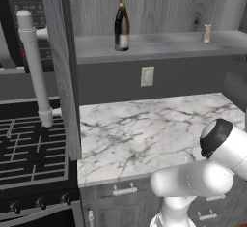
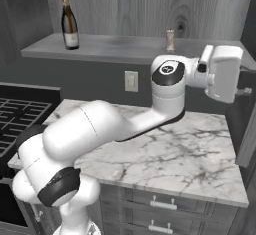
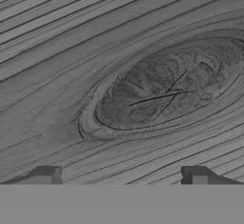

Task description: Get the candle and the wine from the cabinet and move them to the dining counter.

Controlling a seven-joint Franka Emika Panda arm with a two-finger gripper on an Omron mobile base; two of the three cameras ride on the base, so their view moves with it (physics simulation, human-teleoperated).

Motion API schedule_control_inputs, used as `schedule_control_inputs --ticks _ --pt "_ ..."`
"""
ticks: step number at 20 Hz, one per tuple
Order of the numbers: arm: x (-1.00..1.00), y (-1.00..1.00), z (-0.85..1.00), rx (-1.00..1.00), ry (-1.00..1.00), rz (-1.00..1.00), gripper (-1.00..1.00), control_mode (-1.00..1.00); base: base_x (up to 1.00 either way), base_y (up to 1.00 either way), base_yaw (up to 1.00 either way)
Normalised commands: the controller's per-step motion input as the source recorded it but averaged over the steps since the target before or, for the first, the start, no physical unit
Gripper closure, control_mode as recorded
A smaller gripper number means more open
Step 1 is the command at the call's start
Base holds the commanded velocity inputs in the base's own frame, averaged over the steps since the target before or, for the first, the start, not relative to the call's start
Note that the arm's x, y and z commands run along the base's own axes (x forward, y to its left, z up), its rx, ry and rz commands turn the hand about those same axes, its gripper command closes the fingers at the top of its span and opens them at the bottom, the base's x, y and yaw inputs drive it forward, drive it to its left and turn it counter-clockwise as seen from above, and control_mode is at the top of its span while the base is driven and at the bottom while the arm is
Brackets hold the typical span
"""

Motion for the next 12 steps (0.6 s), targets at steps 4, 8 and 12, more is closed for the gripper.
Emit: schedule_control_inputs --ticks 4,8,12 --pt "-0.38 0.01 -0.08 0.09 -0.16 0.06 -1.00 -1.00 0.00 0.00 0.00" --pt "-0.35 0.47 -0.18 0.08 -0.24 0.14 -1.00 -1.00 0.00 0.00 0.00" --pt "-0.08 0.95 -0.09 0.07 -0.31 0.12 -1.00 -1.00 0.00 0.00 0.00"
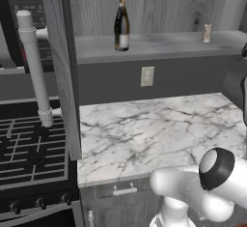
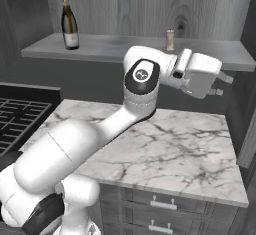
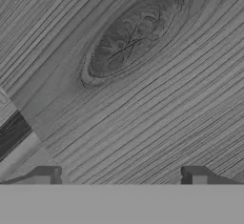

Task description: Get the candle and the wine from the cabinet and move them to the dining counter.

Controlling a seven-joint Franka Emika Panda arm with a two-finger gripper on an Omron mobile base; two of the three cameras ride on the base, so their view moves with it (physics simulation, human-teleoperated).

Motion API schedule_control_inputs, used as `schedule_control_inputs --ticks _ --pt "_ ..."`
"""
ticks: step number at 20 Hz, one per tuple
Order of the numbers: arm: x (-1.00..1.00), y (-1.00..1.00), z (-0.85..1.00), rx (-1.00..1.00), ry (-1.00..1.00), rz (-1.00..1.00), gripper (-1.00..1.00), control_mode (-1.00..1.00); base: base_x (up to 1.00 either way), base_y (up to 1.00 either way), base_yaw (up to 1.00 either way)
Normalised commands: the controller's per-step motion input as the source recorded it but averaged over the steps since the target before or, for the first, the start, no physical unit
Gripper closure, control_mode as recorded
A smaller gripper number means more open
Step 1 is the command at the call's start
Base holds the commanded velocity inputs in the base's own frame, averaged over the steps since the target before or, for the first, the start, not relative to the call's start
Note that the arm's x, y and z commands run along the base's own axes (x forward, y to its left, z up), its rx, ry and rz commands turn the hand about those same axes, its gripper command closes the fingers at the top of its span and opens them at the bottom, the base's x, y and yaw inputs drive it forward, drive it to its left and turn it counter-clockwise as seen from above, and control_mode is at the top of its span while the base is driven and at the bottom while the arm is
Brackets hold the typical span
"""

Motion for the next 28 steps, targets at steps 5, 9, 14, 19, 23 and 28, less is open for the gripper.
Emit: schedule_control_inputs --ticks 5,9,14,19,23,28 --pt "0.00 0.98 -0.14 0.10 -0.40 0.14 -1.00 -1.00 0.00 0.00 0.00" --pt "0.00 1.00 -0.03 0.11 -0.42 0.18 -1.00 -1.00 0.00 0.00 0.00" --pt "0.00 1.00 0.00 0.09 -0.41 0.20 -1.00 -1.00 0.00 0.00 0.00" --pt "0.05 1.00 0.00 0.05 -0.37 0.22 -1.00 -1.00 0.00 0.00 0.00" --pt "0.22 0.97 0.00 0.10 -0.29 0.28 -1.00 -1.00 0.00 0.00 0.00" --pt "0.28 0.89 0.04 0.12 -0.26 0.31 -1.00 -1.00 0.00 0.00 0.00"
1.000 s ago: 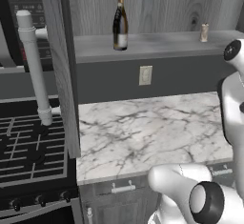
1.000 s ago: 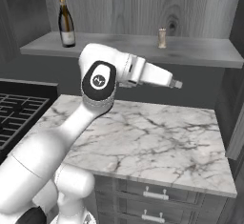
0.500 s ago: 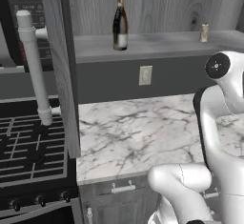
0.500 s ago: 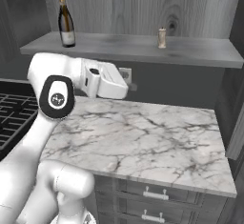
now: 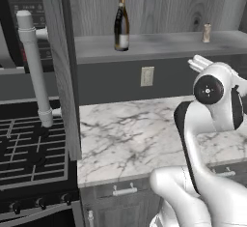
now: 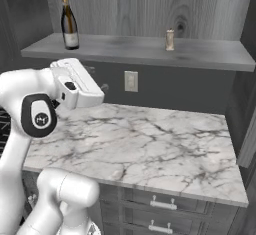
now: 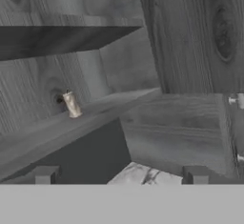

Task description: Get the candle and the wine from the cabinet and move them to the dining counter.

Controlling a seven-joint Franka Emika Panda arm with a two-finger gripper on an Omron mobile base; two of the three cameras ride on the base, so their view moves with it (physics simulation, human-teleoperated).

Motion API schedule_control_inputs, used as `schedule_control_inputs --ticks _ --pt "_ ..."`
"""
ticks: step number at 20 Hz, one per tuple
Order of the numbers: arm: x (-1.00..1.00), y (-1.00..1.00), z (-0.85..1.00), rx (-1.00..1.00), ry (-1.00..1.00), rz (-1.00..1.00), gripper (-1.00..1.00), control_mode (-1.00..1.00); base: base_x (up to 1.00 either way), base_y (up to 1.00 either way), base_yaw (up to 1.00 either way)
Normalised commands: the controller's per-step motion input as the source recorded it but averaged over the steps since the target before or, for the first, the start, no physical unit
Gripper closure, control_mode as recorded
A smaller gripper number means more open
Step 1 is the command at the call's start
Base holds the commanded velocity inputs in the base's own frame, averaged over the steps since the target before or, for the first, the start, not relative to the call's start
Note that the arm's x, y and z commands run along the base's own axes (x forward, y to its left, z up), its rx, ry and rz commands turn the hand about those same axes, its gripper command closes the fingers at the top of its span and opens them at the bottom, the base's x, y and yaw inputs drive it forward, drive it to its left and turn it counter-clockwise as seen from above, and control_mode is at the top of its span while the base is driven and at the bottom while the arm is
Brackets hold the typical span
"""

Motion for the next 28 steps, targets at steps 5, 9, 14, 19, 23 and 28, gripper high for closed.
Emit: schedule_control_inputs --ticks 5,9,14,19,23,28 --pt "0.37 0.84 0.22 0.11 -0.17 0.32 -1.00 -1.00 0.00 0.00 0.00" --pt "0.44 0.78 0.36 0.08 -0.07 0.32 -1.00 -1.00 0.00 0.00 0.00" --pt "0.35 0.63 0.53 0.02 -0.04 0.24 -1.00 -1.00 0.00 0.00 0.00" --pt "0.16 0.46 0.64 0.00 -0.05 0.16 -1.00 -1.00 0.00 0.00 0.00" --pt "0.00 0.39 0.46 -0.06 -0.01 0.07 -1.00 -1.00 0.00 0.00 0.00" --pt "0.04 0.39 0.23 -0.15 0.00 0.08 -1.00 -1.00 0.00 0.00 0.00"
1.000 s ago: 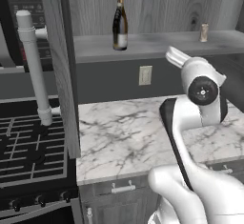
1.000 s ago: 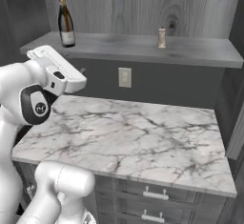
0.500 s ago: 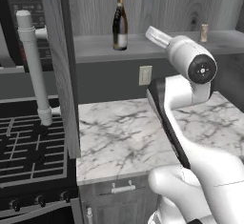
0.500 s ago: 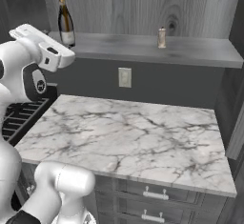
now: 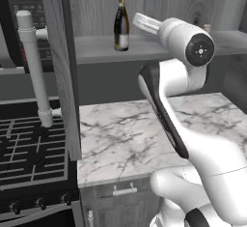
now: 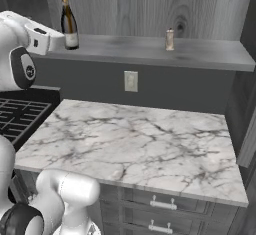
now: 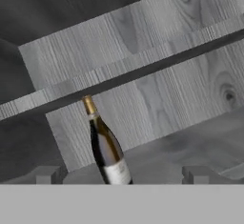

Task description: Get the candle and the wine from the cabinet and move them to the dining counter.

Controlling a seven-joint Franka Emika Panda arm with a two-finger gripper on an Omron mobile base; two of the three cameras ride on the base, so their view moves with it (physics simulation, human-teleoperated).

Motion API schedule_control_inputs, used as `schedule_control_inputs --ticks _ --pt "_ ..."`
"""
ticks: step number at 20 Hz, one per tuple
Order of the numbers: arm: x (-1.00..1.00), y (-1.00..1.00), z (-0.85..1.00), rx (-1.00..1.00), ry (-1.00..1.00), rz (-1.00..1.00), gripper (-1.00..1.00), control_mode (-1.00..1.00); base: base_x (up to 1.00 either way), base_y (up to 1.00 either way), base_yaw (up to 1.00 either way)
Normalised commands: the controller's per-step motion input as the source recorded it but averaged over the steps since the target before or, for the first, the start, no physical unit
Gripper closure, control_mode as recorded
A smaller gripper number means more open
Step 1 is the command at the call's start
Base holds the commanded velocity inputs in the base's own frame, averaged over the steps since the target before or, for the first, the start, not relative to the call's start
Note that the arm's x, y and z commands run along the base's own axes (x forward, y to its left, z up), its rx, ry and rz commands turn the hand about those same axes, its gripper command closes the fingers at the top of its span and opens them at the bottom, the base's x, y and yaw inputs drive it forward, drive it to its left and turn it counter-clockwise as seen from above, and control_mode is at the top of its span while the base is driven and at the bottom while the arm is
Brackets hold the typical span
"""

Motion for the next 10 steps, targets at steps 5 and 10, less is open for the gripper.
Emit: schedule_control_inputs --ticks 5,10 --pt "0.17 0.05 0.01 -0.22 0.03 0.12 -1.00 -1.00 0.00 0.00 0.00" --pt "0.29 -0.01 -0.08 -0.10 0.01 0.19 -1.00 -1.00 0.00 0.00 0.00"
